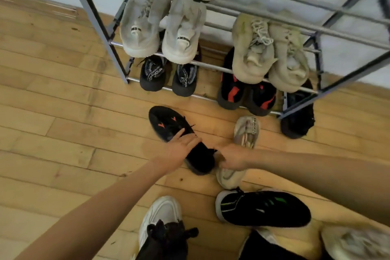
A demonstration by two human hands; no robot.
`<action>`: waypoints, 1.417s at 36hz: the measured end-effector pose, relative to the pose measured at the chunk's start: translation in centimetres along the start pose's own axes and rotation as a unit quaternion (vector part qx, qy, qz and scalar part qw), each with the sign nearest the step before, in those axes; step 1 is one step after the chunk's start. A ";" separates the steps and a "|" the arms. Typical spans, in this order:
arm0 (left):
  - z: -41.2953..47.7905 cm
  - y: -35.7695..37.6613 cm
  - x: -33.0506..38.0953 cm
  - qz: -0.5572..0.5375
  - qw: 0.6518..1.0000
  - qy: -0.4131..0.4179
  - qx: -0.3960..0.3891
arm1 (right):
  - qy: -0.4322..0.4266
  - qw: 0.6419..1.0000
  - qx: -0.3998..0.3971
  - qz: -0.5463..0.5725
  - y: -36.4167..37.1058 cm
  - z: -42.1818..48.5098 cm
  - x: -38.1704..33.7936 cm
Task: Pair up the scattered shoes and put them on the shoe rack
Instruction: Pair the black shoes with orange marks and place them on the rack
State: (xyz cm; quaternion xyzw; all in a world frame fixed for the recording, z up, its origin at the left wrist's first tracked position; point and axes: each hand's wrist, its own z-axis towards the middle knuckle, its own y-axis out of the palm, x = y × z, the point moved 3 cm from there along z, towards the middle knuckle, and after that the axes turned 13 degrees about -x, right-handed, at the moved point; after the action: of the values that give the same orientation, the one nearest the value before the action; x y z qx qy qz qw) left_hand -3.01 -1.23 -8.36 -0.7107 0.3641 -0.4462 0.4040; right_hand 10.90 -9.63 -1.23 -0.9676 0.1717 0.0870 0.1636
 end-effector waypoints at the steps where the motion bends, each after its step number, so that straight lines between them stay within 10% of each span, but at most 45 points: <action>1: -0.4 0.2 0.1 -0.014 0.998 -0.048 0.039 | 0.002 1.000 0.004 0.018 0.9 0.0 0.9; 4: -2.0 0.6 0.5 -0.263 0.924 -0.254 0.113 | -0.023 0.996 0.056 0.069 2.5 0.7 2.2; 8: -2.1 0.4 2.4 -0.664 0.627 -0.402 0.075 | -0.055 0.985 0.104 0.128 2.1 2.0 1.5; 10: -1.5 0.5 3.2 -0.741 0.538 -0.398 0.052 | -0.070 0.983 0.106 0.131 1.7 2.4 0.7; 17: -0.9 0.0 4.0 -0.738 0.534 -0.410 0.044 | -0.075 0.964 0.173 0.185 1.7 2.4 1.3; 31: 0.5 -1.9 10.0 -0.637 0.694 -0.287 -0.172 | -0.110 0.886 0.273 0.358 9.8 -4.9 8.6; 44: 8.1 -0.5 20.2 -0.541 0.760 -0.193 -0.303 | 0.141 0.867 0.281 0.387 20.2 -7.4 19.8; 51: 10.1 1.6 22.5 -0.503 0.776 -0.193 -0.328 | 0.334 0.767 0.377 0.397 26.2 -9.9 22.7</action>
State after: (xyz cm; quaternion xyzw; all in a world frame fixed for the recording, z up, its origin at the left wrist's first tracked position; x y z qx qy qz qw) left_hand 13.73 -19.17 -4.95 -0.9533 -0.0064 -0.2926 -0.0740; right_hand 23.57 -43.19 -4.59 -0.6415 0.6033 -0.2562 0.3986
